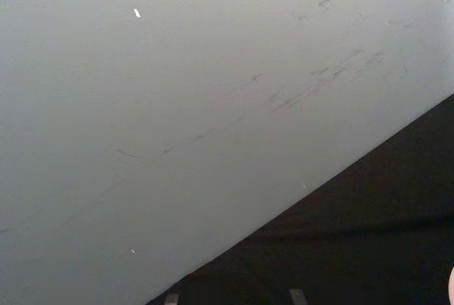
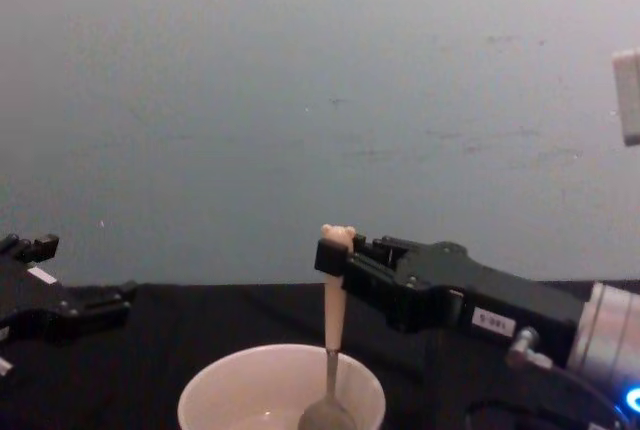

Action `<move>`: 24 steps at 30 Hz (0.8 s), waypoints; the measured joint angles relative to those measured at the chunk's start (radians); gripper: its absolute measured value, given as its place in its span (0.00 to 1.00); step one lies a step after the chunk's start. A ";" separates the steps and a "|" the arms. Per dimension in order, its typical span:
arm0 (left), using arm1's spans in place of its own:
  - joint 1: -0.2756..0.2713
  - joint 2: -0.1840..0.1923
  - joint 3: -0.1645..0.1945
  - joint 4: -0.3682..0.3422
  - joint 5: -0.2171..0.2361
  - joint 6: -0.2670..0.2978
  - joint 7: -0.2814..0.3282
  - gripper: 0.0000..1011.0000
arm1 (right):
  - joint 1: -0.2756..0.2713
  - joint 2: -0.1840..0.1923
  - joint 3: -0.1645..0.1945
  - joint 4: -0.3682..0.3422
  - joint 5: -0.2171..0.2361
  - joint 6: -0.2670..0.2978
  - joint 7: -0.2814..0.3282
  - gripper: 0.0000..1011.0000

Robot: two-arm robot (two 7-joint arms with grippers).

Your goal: Pick up the stirring spoon with one hand, stir inside the cup, then place it back in its original position.

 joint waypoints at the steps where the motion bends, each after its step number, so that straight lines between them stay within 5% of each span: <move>1: 0.000 0.000 0.000 0.000 0.000 0.000 0.000 0.99 | -0.004 0.003 0.000 -0.006 0.001 0.002 0.000 0.21; 13: 0.000 0.000 0.000 0.000 0.000 0.000 0.000 0.99 | -0.060 0.029 -0.022 -0.091 0.027 0.031 0.019 0.21; 24: 0.000 0.000 0.000 0.000 0.000 0.000 0.000 0.99 | -0.018 -0.012 -0.056 -0.042 0.007 0.014 0.023 0.21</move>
